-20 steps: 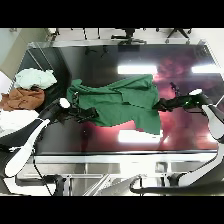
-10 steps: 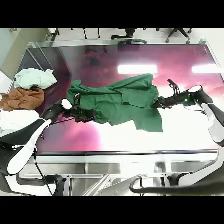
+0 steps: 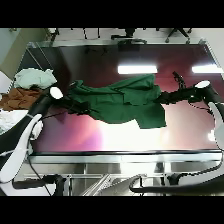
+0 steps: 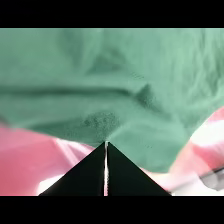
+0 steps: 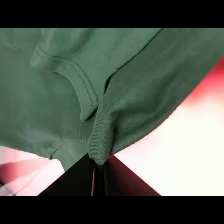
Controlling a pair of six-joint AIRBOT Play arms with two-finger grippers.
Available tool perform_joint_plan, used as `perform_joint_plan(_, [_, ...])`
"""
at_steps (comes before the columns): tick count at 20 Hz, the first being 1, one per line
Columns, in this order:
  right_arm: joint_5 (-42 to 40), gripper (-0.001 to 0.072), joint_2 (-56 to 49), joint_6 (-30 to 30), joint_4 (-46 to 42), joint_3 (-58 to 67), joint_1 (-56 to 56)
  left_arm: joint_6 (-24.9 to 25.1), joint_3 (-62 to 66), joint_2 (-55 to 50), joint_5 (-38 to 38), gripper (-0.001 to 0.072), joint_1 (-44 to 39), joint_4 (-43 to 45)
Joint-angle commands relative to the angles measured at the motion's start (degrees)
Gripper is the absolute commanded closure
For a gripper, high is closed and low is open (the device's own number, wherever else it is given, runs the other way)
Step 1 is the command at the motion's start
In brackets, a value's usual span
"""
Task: Fold the shirts.
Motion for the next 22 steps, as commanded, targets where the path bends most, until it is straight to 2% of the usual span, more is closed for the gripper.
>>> perform_joint_plan(1, [0.15,0.0692,0.26,0.11,0.0,0.0,-0.07,-5.68,-7.69,8.35,-0.7,0.0688,4.13,1.6])
perform_joint_plan(3, [0.07,0.0692,0.26,0.11,0.02,0.0,-0.07,-7.82,-15.34,12.39,4.76,0.0686,4.68,-0.24])
perform_joint_plan(5, [0.09,0.0693,0.26,0.11,0.04,0.0,-0.07,-7.63,-21.73,14.29,11.93,0.0671,4.33,-7.04])
perform_joint_plan(6, [0.09,0.0692,0.26,0.11,0.04,0.0,-0.07,-7.06,-23.93,14.36,14.49,0.0351,3.61,-9.51])
perform_joint_plan(7, [0.09,0.0692,0.26,0.11,0.04,0.0,-0.07,-7.13,-25.83,14.08,16.57,-0.0007,2.54,-10.64])
perform_joint_plan(13, [0.13,0.0692,0.26,-0.46,0.04,0.0,-0.07,-7.15,-29.64,8.76,19.04,0.0006,1.16,-12.04])
perform_joint_plan(17, [0.31,0.0692,0.26,-0.52,0.04,0.0,-0.07,-6.64,-24.61,4.7,26.53,0.0008,0.37,-15.72])
perform_joint_plan(18, [0.33,0.0692,0.28,-0.52,0.04,0.0,-0.07,-6.4,-22.36,3.98,28.0,0.0155,0.39,-15.69])
perform_joint_plan(20, [0.79,0.0693,0.31,-0.52,0.09,0.0,-0.07,-3.82,-17.88,2.84,26.77,0.0699,0.52,-15.72])
perform_joint_plan(22, [2.05,0.0693,1.07,-0.79,1.4,0.04,-0.15,0.42,-12.72,3.08,21.46,0.0691,0.52,-15.72])
